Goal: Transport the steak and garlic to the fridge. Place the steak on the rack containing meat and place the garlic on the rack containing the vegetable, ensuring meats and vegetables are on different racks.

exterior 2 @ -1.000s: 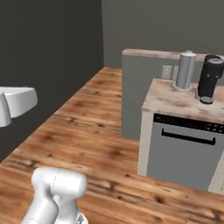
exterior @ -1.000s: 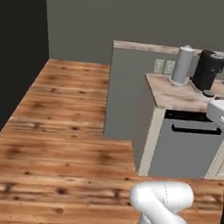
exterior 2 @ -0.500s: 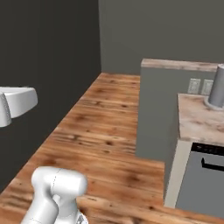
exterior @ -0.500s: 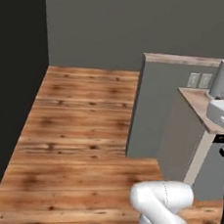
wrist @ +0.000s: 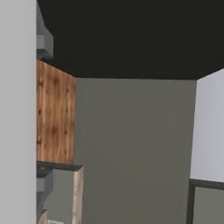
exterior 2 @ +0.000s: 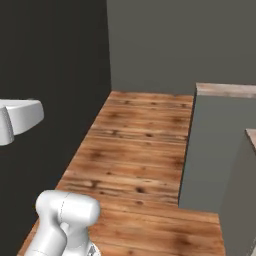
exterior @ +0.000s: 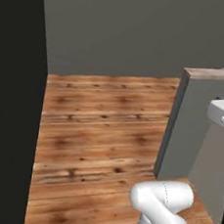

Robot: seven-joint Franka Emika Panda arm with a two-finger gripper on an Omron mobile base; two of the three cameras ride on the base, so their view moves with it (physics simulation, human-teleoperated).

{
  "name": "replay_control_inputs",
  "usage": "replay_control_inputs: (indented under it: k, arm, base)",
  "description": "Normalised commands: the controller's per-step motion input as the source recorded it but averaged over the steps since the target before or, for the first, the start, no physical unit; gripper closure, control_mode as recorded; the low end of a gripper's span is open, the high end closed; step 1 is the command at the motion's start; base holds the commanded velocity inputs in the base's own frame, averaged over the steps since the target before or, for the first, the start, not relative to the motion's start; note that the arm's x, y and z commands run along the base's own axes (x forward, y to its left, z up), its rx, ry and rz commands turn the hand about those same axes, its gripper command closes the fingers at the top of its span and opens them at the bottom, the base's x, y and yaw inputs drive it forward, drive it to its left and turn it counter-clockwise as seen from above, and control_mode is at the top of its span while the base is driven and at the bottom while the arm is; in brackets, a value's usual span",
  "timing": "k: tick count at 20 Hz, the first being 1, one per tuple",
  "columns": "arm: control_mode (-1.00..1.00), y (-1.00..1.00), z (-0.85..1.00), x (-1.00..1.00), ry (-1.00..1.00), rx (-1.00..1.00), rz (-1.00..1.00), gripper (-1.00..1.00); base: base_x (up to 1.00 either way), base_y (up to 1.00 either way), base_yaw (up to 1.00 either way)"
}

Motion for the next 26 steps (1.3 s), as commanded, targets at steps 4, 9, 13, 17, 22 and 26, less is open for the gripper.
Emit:
replay_control_inputs:
  k: [4, 9, 13, 17, 22, 26]
  arm:
    - [1.00, 0.00, 0.00, 0.00, 0.00, 0.00, 0.00, -1.00]
    - [1.00, 0.00, 0.00, 0.00, 0.00, 0.00, 0.00, -1.00]
    - [1.00, 0.00, 0.00, 0.00, 0.00, 0.00, 0.00, -1.00]
    - [1.00, 0.00, 0.00, 0.00, 0.00, 0.00, 0.00, -1.00]
    - [1.00, 0.00, 0.00, 0.00, 0.00, 0.00, 0.00, -1.00]
    - [1.00, 0.00, 0.00, 0.00, 0.00, 0.00, 0.00, -1.00]
  base:
    - [1.00, 1.00, -0.31]
    - [1.00, 1.00, -0.42]
    - [1.00, 1.00, -0.52]
    - [1.00, 1.00, -0.57]
    - [1.00, 0.99, -0.58]
    - [1.00, 1.00, -0.57]
